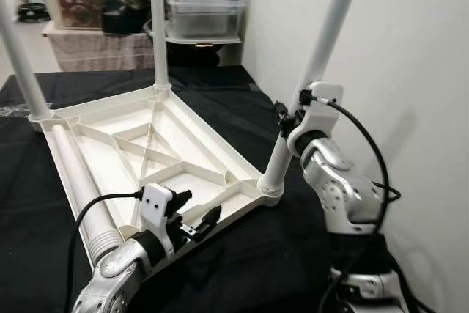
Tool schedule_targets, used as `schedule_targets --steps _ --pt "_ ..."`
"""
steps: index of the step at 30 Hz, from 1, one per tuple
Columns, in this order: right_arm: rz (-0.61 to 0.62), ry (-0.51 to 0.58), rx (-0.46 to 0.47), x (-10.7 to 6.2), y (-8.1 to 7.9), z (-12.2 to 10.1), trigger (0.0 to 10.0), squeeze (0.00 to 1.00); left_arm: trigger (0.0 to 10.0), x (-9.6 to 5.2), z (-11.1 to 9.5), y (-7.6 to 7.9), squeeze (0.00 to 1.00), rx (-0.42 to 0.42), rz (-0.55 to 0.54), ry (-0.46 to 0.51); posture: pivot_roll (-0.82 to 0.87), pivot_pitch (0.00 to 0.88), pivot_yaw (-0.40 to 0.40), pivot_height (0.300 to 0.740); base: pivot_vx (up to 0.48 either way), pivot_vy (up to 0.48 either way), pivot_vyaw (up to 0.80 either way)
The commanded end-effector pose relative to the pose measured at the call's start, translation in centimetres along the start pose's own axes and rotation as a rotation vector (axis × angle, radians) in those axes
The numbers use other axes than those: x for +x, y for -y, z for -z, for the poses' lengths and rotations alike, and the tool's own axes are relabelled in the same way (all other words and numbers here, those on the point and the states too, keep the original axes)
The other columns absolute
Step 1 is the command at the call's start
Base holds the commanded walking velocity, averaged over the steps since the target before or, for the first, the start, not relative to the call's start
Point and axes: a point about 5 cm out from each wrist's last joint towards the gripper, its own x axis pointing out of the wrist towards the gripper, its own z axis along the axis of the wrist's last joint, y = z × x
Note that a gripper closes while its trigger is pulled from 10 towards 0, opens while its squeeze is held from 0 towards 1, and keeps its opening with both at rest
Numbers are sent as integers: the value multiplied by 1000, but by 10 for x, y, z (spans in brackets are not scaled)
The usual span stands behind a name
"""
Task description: Building children table
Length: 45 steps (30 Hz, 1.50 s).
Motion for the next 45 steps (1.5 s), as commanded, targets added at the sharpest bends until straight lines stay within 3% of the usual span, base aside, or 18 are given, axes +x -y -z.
schedule_targets --steps 1,7,8,10,17,21,22,24,25,29,30,33,34,40,41,43,44,45 --pt "-156 17 -19 1 -7 -10 10000 0 10000 2 1 0 0 -8 16 -8 -10 0 -93 740 0 0 0" --pt "-559 116 -21 -9 -2 -47 10000 0 10000 4 1 2 0 -13 26 -4 -7 0 -97 740 0 0 0" --pt "-723 131 -49 -21 -5 -49 2078 0 10000 4 1 3 0 -13 27 -4 -6 0 -98 740 0 0 0" --pt "-822 111 -67 -30 -6 -45 0 0 10000 3 1 3 0 -13 25 -4 -1 0 -104 740 0 0 0" --pt "-513 -73 -94 -6 -3 -8 0 0 10000 -1 2 2 0 -11 14 -7 4 0 -109 740 0 0 0" --pt "167 -218 -126 15 29 32 0 0 10000 -1 3 2 0 -14 17 -9 -3 0 -102 740 0 0 0" --pt "257 -269 -126 11 31 48 8118 0 10000 1 2 3 0 -15 23 -10 -6 0 -98 740 0 0 0" --pt "289 -301 -124 8 32 58 8118 0 10000 1 2 4 0 -14 26 -10 -6 0 -98 740 0 0 0" --pt "262 -284 -87 6 25 60 10000 0 10000 2 1 3 0 -13 29 -9 -6 0 -98 740 0 0 0" --pt "164 -195 17 4 13 48 10000 0 10000 2 0 2 0 -12 30 -8 -7 0 -95 740 0 0 0" --pt "127 -161 45 4 12 40 10000 1000 10000 2 0 1 0 -11 30 -8 -7 0 -95 740 0 0 0" --pt "79 -136 50 6 12 32 10000 1000 10000 2 1 2 0 -11 32 -9 -12 0 -99 740 0 0 0" --pt "37 -112 41 10 13 21 10000 0 10000 2 1 2 0 -12 32 -8 -12 0 -101 740 0 0 0" --pt "-464 72 71 -3 1 -25 9451 0 10000 3 2 4 0 -20 35 -5 -12 0 -104 740 0 0 0" --pt "-718 79 -10 -22 -6 -25 4392 0 10000 3 2 4 0 -19 37 -4 -11 0 -105 740 0 0 0" --pt "-788 73 -40 -28 -8 -22 4392 0 10000 3 2 4 0 -18 37 -4 -11 0 -105 740 0 0 0" --pt "-820 57 -46 -30 -9 -18 0 0 10000 3 1 3 0 -17 36 -3 -11 0 -105 740 0 0 0" --pt "-835 41 -39 -31 -10 -15 0 0 10000 3 1 3 0 -16 34 -3 -11 0 -105 740 0 0 0"
